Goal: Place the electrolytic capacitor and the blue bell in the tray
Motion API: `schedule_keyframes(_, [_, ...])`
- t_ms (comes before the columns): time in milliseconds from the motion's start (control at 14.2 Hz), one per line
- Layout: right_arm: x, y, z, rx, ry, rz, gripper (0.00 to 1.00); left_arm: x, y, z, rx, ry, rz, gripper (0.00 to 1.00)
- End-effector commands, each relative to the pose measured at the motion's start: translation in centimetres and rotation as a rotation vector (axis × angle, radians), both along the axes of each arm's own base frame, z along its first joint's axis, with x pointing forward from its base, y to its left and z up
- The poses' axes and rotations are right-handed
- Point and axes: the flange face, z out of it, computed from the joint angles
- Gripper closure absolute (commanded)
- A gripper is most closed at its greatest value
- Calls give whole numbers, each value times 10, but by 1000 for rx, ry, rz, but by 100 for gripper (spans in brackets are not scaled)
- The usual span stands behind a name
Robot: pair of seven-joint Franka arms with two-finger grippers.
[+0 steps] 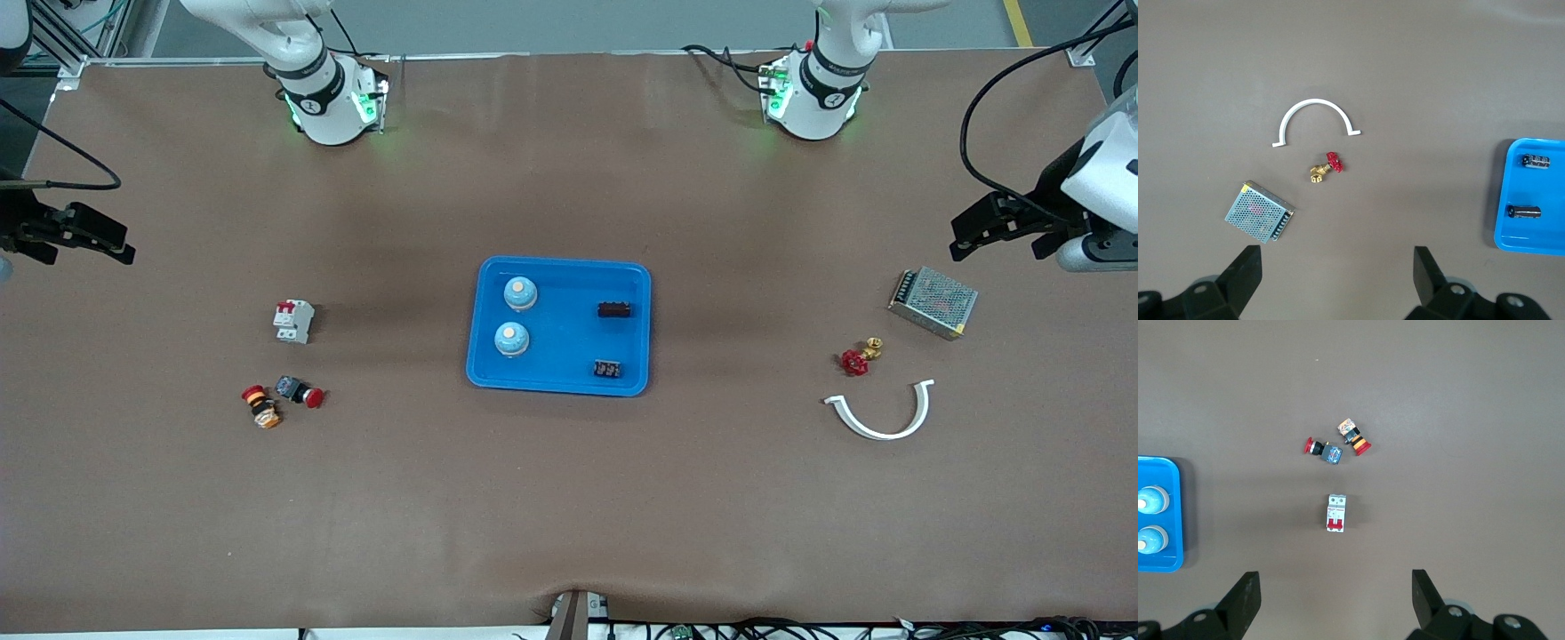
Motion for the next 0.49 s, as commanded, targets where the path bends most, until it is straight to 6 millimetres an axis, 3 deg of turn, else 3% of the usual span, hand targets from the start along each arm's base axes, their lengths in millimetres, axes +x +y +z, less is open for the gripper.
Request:
schedule_keyframes(0, [4,3,4,-7,-4,5,0,-9,-4,2,-7,15,-39,0])
schedule_keyframes(421, [4,3,4,-10,1,7,0,-18,-16,4,4,51,-76,0])
